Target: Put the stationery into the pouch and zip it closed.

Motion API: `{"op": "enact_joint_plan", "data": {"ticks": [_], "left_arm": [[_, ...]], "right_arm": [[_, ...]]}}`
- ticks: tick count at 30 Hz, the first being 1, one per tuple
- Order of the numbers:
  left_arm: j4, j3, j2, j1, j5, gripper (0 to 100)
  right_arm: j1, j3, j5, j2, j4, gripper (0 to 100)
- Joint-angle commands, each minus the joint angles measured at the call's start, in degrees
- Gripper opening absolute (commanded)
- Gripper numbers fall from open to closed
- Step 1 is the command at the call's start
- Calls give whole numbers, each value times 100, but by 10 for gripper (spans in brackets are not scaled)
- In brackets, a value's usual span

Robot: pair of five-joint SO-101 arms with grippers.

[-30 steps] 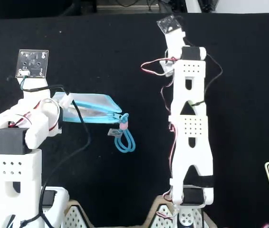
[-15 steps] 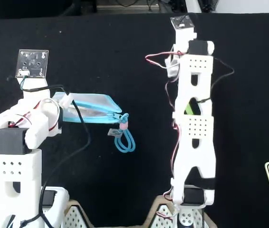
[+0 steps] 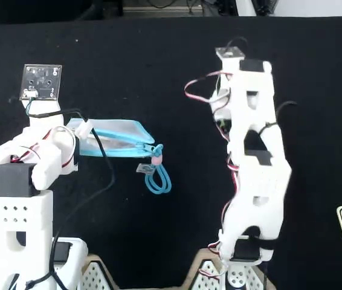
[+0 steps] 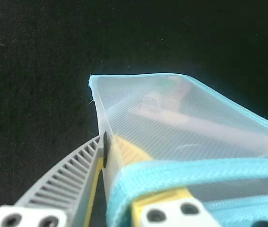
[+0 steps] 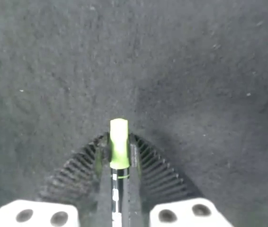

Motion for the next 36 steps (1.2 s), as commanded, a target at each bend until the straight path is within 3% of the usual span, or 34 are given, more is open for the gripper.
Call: {"op": "enact_joint_plan", "data": {"ticks": [1, 8, 13, 19, 27, 36], "left_arm": [[9, -66, -97, 22, -44, 30], [9, -66, -97, 22, -44, 30], [9, -66, -97, 22, -44, 30], [9, -66, -97, 22, -44, 30], [9, -66, -97, 22, -44, 30], [9, -66, -97, 22, -44, 30]], "right_arm": [[-141, 1886, 53, -1358, -1178, 11], [-738, 4523, 35, -3196, -2620, 11], [-1143, 5297, 44, -3741, -3235, 13], [-1196, 4927, 44, -3459, -2479, 152], [-1196, 3512, 44, -2193, -1319, 130], [-1310, 2396, 149, -1218, -897, 128]]}}
